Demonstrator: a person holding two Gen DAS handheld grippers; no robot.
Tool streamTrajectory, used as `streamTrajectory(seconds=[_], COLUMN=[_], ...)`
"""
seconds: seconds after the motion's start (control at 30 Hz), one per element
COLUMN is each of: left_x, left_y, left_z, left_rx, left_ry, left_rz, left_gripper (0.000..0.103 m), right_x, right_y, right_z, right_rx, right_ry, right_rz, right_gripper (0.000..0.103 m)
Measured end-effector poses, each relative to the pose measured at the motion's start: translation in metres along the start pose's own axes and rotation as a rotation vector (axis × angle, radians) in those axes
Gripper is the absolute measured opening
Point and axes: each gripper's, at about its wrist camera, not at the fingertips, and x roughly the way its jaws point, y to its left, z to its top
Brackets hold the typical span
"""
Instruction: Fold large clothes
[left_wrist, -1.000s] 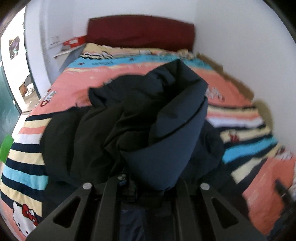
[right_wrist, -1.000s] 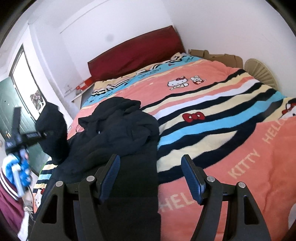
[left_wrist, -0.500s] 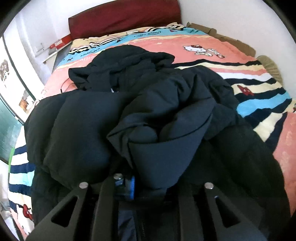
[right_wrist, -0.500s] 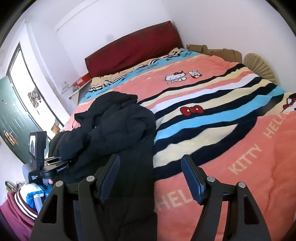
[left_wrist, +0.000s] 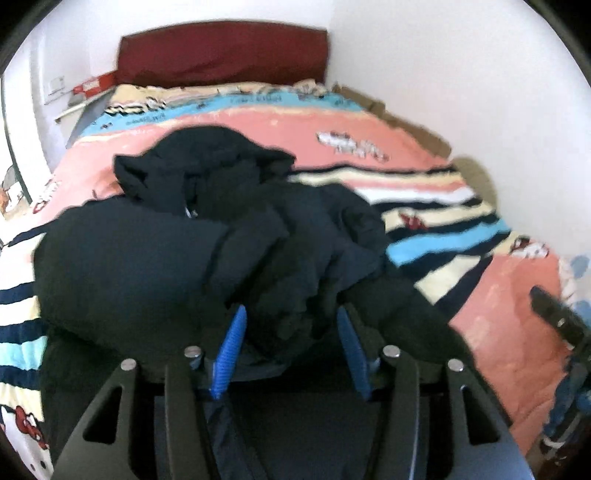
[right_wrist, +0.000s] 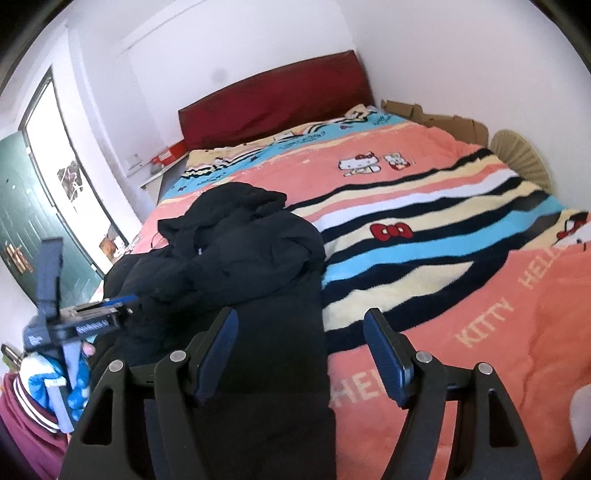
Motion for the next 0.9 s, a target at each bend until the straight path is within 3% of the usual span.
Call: streamTrajectory(seconds=[0.2,0.33,0.47,0.7,0.9], left_x=[-0.038,-0.051,-0.052,-0.009,0.042], left_y=[0.051,0.118,0.181,0.242,0.251], left_z=[0.007,0.006,0.002,0.021,0.036], left_rx=[-0.009,-0.052,-0.122,-0.211,-0.229], left_ry=[-0.05,-0.048,-0.038,-0.028,0.005], left_rz=[0.093,0.191,0.243,0.271,0.241], left_gripper=[0.05,0.05,0.05,0.05,0.05], right_x=[-0.003,0.017,0.05,0.126,0.176], right_y=[0.044,0.091,0.134,0.207,0.214], right_z=[0.006,0.008,0.012,0.017,0.013], right_rx=[-0.088,-0.19,-0.271,-0.408,-0.452], right_ry=[0.01,0.037,0.076,0.148,0.21], right_rz=[0.029,0.077,0.125,0.201,0.175], right_gripper=[0.072,0.072,0.072,0.072,0.072])
